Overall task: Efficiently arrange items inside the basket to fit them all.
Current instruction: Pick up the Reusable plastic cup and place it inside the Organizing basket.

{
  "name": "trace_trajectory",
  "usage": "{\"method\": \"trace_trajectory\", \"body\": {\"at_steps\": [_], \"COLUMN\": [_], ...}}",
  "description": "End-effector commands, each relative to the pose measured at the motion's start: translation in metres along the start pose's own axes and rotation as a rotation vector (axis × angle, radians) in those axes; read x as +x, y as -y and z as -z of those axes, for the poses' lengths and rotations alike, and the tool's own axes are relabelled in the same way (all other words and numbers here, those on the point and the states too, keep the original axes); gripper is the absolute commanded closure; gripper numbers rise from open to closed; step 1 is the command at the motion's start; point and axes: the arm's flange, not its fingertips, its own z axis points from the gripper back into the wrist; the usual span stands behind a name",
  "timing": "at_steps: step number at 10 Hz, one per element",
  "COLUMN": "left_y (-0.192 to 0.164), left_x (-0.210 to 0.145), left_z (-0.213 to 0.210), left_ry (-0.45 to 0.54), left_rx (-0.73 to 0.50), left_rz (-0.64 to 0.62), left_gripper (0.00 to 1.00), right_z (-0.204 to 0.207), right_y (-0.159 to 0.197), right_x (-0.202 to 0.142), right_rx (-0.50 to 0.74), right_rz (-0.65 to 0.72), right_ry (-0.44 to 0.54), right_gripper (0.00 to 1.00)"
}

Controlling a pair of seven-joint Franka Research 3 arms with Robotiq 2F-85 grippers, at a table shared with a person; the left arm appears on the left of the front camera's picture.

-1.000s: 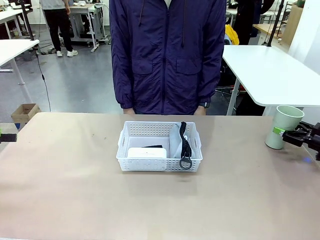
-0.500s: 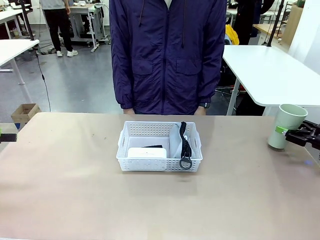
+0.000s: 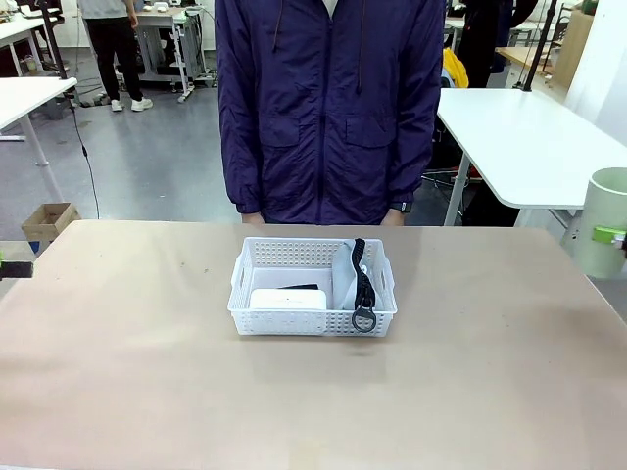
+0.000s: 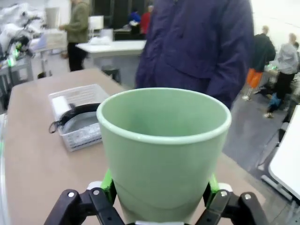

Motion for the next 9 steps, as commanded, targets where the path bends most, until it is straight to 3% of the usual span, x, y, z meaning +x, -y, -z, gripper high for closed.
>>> {"method": "trace_trajectory", "body": {"at_steps": [1,2,3,4,7,8,9], "left_y": [0.004,0.004,0.004,0.004,0.004,0.004,0.004], "left_x": [0.0,0.0,0.0,0.0,0.0,0.0,0.0], "left_z": [0.001,0.001,0.001,0.001,0.001,0.001,0.001], "left_ry": [0.001,0.001,0.001,0.001,0.001,0.001,0.001], "left_rx": [-0.003,-0.003,-0.003,-0.003,-0.003,-0.003,-0.003], "left_rz": [-0.001,-0.001,-0.001,-0.001,-0.001,-0.001,-0.001], "left_gripper": [0.0,0.0,0.0,0.0,0.0,0.0,0.0], "right_z": [-0.018,-0.017,-0.008,-0.012,-0.012,-0.014,-0.009], "right_y": [-0.109,-0.121,-0.117,-0.021,-0.021,-0.024,-0.026], "right_x": [0.013,0.011,0.007,0.03,0.03,0.031,0.026], "right_rx": [0.12,0.161,0.127,0.122,0.122,0.142,0.091], "right_rz": [0.017,0.013,0.023,-0.003,-0.003,0.006,0.047], "right_ry": [-0.033,-0.058,-0.091,-0.056,-0.056,-0.076,-0.123], "right_gripper": [1.0,0.73,0.73,0.73,0.73,0.14,0.14]}}
